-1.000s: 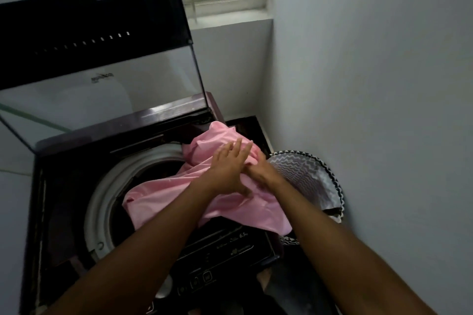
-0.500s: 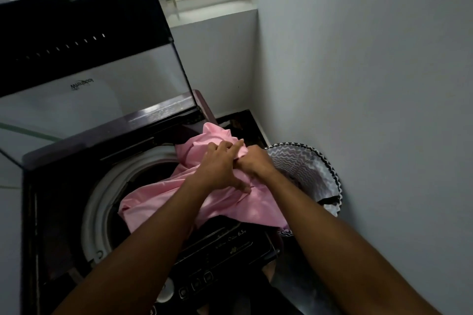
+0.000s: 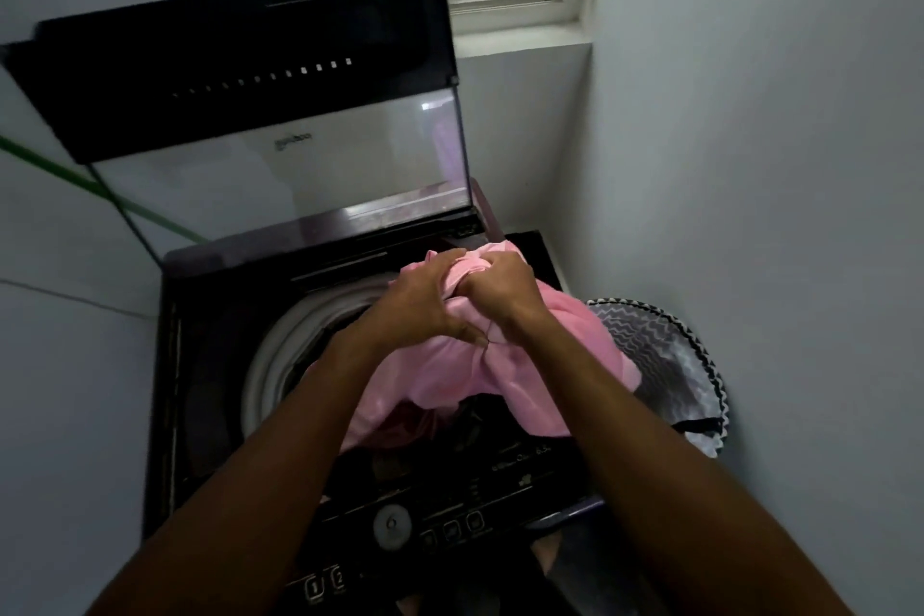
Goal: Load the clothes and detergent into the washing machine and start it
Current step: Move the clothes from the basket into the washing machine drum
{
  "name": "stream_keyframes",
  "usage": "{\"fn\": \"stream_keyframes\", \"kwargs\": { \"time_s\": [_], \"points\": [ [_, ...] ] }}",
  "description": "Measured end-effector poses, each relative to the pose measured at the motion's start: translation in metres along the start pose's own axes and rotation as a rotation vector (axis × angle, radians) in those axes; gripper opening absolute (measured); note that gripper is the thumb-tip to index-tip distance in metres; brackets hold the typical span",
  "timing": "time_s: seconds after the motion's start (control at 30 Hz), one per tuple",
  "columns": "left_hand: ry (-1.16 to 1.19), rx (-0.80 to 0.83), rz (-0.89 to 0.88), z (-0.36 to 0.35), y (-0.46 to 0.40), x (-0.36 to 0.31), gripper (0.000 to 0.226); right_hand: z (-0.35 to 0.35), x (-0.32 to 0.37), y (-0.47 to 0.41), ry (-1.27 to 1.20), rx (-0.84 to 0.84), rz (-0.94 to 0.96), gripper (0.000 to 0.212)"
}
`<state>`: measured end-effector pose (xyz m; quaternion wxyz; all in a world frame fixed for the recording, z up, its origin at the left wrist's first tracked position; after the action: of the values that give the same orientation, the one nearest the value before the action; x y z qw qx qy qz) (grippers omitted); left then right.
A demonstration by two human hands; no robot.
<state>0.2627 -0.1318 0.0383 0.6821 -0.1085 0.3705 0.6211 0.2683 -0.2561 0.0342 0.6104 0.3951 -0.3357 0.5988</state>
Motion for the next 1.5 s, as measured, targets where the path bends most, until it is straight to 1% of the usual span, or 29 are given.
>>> {"fn": "stream_keyframes", "kwargs": {
  "time_s": [0.1, 0.23, 0.27, 0.33, 0.4, 0.47, 0.5, 0.53, 0.57, 0.6, 0.67, 0.73, 0.77, 0.83, 0.9, 0.97, 1.0, 1.07, 1.13, 1.23, 1.3, 1.4, 1.5],
  "points": [
    [0.046, -0.017, 0.047, 0.029, 0.014, 0.028, 0.108, -0.034, 0.027, -0.002, -0.017, 0.046, 0.065, 0.024],
    [0.096, -0.065, 0.133, 0.061, 0.037, 0.072, 0.105, -0.085, 0.058, 0.004, -0.147, 0.105, 0.105, 0.014],
    [0.103, -0.079, 0.154, 0.067, 0.045, 0.084, 0.105, -0.099, 0.063, 0.006, -0.174, 0.123, 0.1, 0.014],
    [0.108, -0.111, 0.2, 0.074, 0.058, 0.109, 0.105, -0.129, 0.063, 0.009, -0.202, 0.164, 0.104, 0.023],
    [0.092, -0.171, 0.255, 0.073, 0.069, 0.136, 0.108, -0.157, 0.059, 0.009, -0.157, 0.213, 0.149, 0.031],
    [-0.015, -0.23, 0.309, 0.062, 0.074, 0.159, 0.115, -0.178, 0.049, 0.013, -0.127, 0.249, 0.138, 0.028],
    [-0.082, -0.226, 0.33, 0.051, 0.076, 0.169, 0.119, -0.186, 0.046, 0.019, -0.135, 0.275, 0.119, 0.024],
    [-0.125, -0.185, 0.345, 0.038, 0.078, 0.179, 0.119, -0.194, 0.039, 0.026, -0.118, 0.316, 0.099, 0.024],
    [-0.13, -0.12, 0.352, 0.023, 0.08, 0.187, 0.117, -0.201, 0.033, 0.034, -0.082, 0.374, 0.074, 0.027],
    [-0.124, -0.046, 0.357, 0.008, 0.081, 0.195, 0.112, -0.205, 0.024, 0.045, -0.06, 0.428, 0.03, 0.035],
    [-0.143, 0.082, 0.361, -0.016, 0.086, 0.204, 0.104, -0.214, 0.0, 0.063, -0.105, 0.501, -0.077, 0.048],
    [-0.159, 0.101, 0.347, -0.027, 0.087, 0.207, 0.097, -0.213, -0.015, 0.071, -0.122, 0.502, -0.138, 0.045],
    [-0.175, 0.067, 0.341, -0.026, 0.086, 0.205, 0.094, -0.214, -0.022, 0.069, -0.118, 0.511, -0.147, 0.041],
    [-0.265, -0.054, 0.354, -0.017, 0.084, 0.198, 0.089, -0.215, -0.021, 0.063, -0.123, 0.55, -0.106, 0.039],
    [-0.338, -0.132, 0.346, -0.008, 0.082, 0.184, 0.09, -0.21, -0.017, 0.05, -0.015, 0.578, -0.001, 0.043],
    [-0.32, -0.144, 0.322, -0.007, 0.075, 0.167, 0.095, -0.201, -0.009, 0.039, 0.144, 0.624, 0.107, 0.041],
    [-0.301, -0.15, 0.298, -0.007, 0.07, 0.158, 0.097, -0.192, -0.003, 0.031, 0.23, 0.605, 0.156, 0.046],
    [-0.259, -0.172, 0.238, -0.006, 0.059, 0.137, 0.099, -0.167, 0.003, 0.017, 0.404, 0.51, 0.208, 0.057],
    [-0.23, -0.186, 0.183, -0.007, 0.046, 0.115, 0.099, -0.139, 0.001, 0.004, 0.545, 0.365, 0.21, 0.052],
    [-0.164, -0.186, 0.113, -0.015, 0.028, 0.081, 0.093, -0.094, -0.002, -0.002, 0.614, 0.157, 0.22, 0.042],
    [-0.152, -0.181, 0.066, -0.022, 0.02, 0.057, 0.091, -0.066, -0.003, -0.003, 0.666, 0.056, 0.24, 0.041],
    [-0.131, -0.164, 0.031, -0.035, 0.008, 0.027, 0.089, -0.032, -0.022, -0.006, 0.728, 0.004, 0.183, 0.053],
    [-0.071, -0.133, 0.003, -0.052, -0.001, 0.003, 0.082, -0.005, -0.05, -0.006, 0.662, -0.012, 0.032, 0.067]
  ]
}}
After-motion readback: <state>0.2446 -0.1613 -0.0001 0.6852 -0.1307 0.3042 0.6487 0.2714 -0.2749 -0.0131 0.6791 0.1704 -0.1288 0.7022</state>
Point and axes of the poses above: each hand's wrist, its own y-axis away from the middle knuckle, its own z-axis out of the back of the hand, x = y × z, the point moved 9 cm from there along -y, towards the middle knuckle, and after that the axes turned 14 degrees about z, right-handed, at the moved point
